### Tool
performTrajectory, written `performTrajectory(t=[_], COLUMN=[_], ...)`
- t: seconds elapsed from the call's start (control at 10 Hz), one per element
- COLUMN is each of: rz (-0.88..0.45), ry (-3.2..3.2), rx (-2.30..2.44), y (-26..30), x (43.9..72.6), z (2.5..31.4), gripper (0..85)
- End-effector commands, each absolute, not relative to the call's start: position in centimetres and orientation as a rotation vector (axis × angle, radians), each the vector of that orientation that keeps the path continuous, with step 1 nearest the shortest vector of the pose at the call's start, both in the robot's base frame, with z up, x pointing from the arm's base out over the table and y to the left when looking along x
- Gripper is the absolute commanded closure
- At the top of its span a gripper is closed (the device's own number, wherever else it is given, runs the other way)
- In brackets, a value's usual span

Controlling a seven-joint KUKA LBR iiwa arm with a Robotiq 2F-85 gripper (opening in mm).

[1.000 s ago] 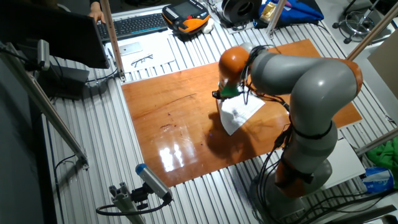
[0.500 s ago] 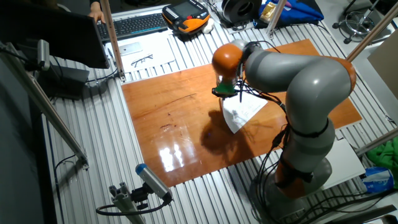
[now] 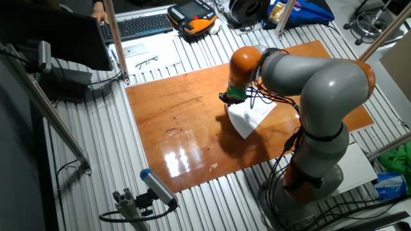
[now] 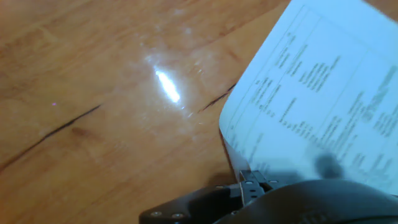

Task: Flip over and spread out the paper that is laid flat on the table

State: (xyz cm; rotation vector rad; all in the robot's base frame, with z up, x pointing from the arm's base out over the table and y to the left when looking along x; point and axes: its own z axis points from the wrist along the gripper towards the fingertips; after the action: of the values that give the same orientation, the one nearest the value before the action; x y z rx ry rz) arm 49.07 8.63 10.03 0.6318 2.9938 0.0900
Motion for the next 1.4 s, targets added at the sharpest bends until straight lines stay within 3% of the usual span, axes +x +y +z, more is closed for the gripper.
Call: performTrajectory(t=[0.0,0.5,0.8,0.9,1.0,1.3], rz=[0.026,-0.057,-0.053,-0.042,-0.027,-0.032], ry=[2.999,2.985,2.978,2.974,2.971,2.972], rx=[0.574,0.508,0.514,0.520,0.528,0.561], y=[8.6,8.8,9.2,9.2,9.3,9.3], x=[49.0,48.7,48.3,48.3,48.3,48.3], z=[9.8,8.7,8.4,8.6,8.7,10.5], gripper=[85.0,85.0,34.0,34.0,17.0,17.0])
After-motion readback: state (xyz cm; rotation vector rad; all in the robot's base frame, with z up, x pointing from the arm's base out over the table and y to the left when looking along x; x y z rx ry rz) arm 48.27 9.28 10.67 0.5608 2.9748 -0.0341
